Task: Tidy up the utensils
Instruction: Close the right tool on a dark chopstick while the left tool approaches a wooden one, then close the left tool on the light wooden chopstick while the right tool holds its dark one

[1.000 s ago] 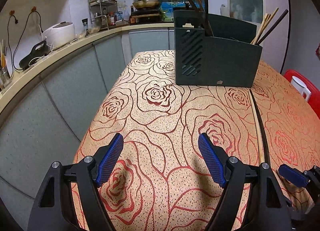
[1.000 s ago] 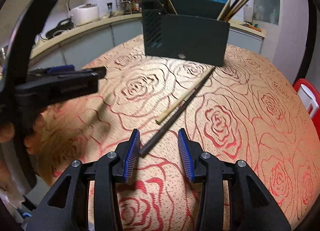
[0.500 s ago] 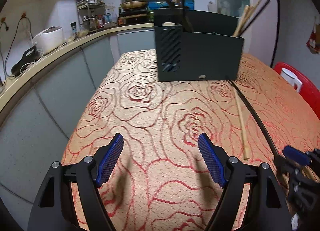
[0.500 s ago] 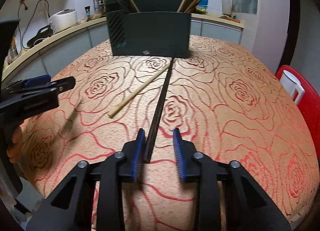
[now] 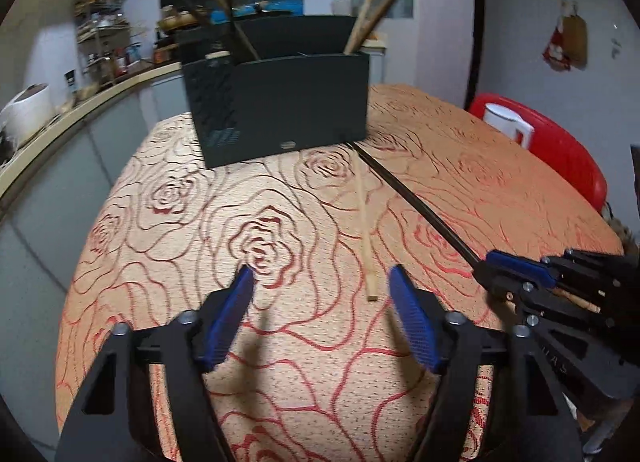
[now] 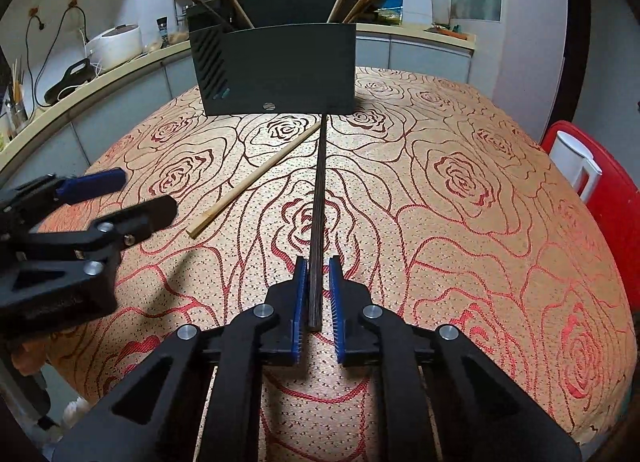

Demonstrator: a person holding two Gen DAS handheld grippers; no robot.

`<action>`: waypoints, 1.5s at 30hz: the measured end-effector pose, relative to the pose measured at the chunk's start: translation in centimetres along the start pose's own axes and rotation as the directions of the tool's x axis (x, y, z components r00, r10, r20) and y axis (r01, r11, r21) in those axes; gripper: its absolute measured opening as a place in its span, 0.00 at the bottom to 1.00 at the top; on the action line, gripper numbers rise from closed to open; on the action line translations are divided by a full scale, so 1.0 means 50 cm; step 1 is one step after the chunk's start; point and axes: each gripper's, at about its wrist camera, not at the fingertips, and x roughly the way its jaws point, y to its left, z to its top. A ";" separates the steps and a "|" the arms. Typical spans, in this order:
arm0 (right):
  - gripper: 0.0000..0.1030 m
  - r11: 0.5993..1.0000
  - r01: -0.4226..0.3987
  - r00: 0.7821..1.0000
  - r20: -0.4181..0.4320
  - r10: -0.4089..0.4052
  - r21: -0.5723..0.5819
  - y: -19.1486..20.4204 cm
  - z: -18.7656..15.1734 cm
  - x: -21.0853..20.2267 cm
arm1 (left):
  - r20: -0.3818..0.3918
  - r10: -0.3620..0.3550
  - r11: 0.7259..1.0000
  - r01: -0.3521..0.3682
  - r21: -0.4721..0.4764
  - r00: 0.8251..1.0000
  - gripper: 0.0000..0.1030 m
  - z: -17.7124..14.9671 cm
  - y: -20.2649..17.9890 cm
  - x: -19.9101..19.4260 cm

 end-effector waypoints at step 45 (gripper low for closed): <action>0.11 0.994 -0.080 0.994 0.081 0.073 0.081 -0.036 -0.031 -0.018 | -0.059 0.095 0.986 -0.102 -0.130 0.994 0.07 -0.040 -0.009 0.010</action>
